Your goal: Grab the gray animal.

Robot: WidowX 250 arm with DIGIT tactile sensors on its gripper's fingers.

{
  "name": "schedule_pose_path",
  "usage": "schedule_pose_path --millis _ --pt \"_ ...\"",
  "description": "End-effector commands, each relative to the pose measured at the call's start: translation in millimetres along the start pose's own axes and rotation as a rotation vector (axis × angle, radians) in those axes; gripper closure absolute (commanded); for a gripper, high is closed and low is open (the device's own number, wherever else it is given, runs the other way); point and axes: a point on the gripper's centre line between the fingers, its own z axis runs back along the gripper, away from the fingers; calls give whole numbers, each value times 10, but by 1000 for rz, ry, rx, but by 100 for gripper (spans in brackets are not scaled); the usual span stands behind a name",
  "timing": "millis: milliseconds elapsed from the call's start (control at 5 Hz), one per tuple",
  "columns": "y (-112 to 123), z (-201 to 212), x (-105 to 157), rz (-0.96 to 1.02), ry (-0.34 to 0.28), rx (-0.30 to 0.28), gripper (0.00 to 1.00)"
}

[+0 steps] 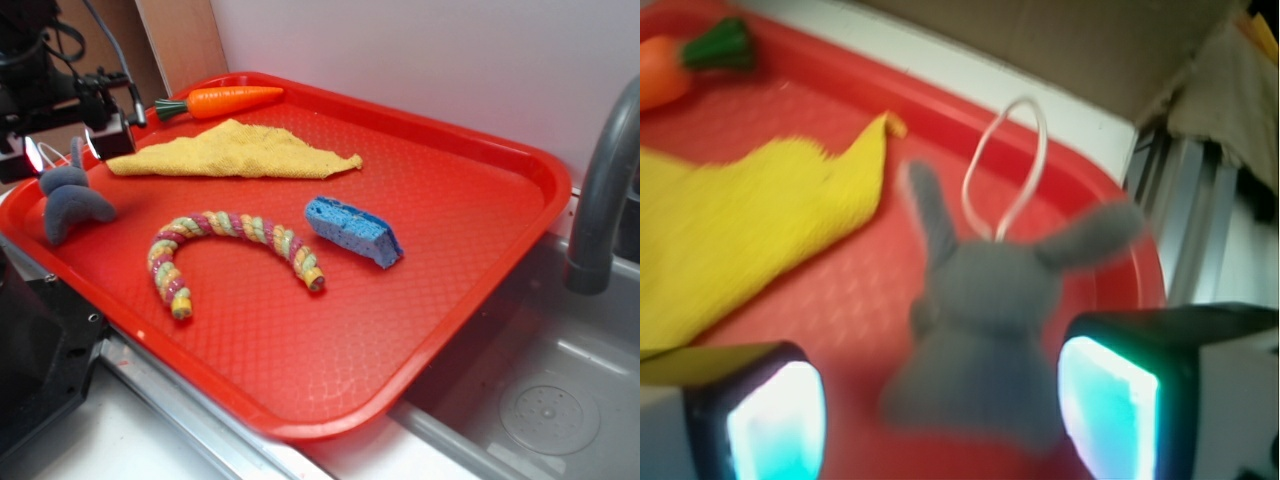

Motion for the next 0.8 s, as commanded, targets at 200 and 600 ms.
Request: schedule_pose_path --millis 200,600 --pt "207 -352 172 60 -96 157 100" --pt "180 -241 110 61 -84 120 100"
